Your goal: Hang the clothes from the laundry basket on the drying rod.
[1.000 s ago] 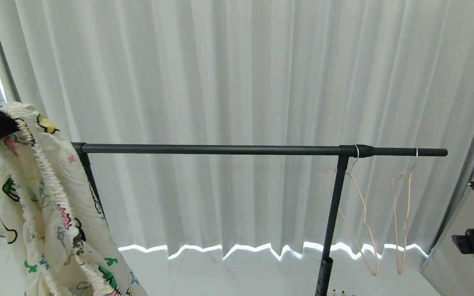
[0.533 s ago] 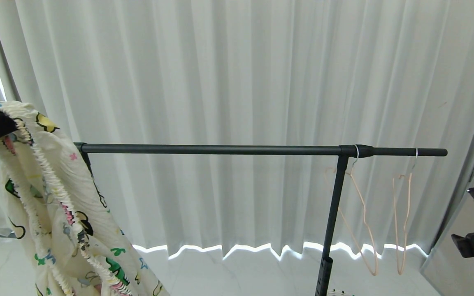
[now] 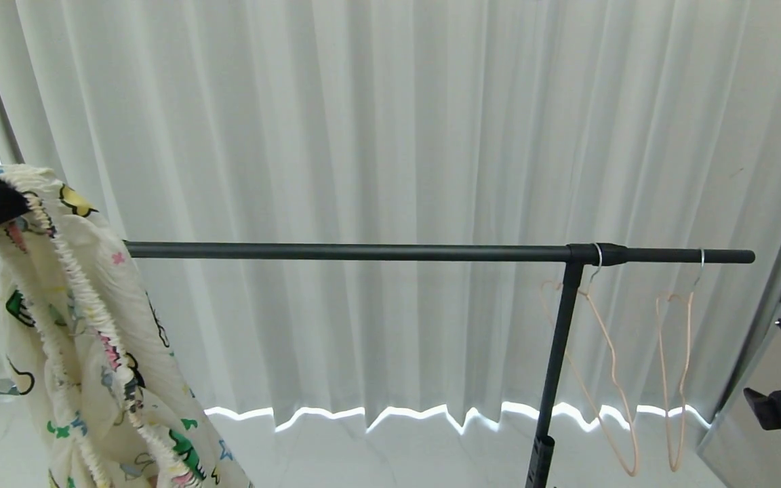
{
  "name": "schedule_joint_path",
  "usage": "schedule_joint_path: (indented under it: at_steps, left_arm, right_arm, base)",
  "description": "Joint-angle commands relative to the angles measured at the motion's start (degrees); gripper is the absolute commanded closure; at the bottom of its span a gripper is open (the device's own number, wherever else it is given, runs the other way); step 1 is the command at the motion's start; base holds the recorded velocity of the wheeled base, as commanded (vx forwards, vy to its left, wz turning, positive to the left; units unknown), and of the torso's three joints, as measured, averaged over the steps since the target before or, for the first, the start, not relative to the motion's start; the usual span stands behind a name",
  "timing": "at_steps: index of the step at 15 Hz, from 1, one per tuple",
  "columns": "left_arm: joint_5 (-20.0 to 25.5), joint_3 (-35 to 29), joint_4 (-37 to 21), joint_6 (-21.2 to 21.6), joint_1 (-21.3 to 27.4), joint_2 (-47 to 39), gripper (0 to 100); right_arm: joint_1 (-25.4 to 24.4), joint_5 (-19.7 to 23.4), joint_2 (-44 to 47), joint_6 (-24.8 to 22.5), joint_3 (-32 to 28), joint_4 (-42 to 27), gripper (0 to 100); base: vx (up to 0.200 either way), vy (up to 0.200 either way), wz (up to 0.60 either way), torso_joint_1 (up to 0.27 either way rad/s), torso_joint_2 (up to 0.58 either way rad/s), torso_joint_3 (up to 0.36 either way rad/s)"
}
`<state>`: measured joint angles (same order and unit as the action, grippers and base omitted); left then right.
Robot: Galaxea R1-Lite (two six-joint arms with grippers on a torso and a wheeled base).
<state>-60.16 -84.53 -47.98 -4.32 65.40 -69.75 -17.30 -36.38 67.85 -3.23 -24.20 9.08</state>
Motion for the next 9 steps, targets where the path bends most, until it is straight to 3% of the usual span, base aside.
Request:
schedule_joint_path:
  at_steps: [1,3,7,9]
  left_arm:
    - [0.0,0.0,0.0,0.0,0.0,0.1,100]
    - [0.0,-0.1,0.0,0.0,0.0,0.1,100]
    - [0.0,-0.1,0.1,0.0,0.0,0.1,100]
    - [0.0,-0.1,0.1,-0.1,0.0,0.2,100]
  right_arm:
    - [0.0,0.0,-0.2,0.0,0.7,0.1,0]
    - [0.1,1.0,-0.2,0.7,1.1,0.6,0]
    - [1.6,11.6,2.4,7.0,0.6,6.0,0]
    - [2.4,13.4,6.2,7.8,-0.7,8.0,0]
  base:
    - [0.0,0.0,0.0,0.061,0.0,0.032]
    - [0.0,0.0,0.0,0.0,0.0,0.0]
    - [0.0,0.0,0.0,0.0,0.0,0.0]
    - [0.0,0.0,0.0,0.0,0.0,0.0]
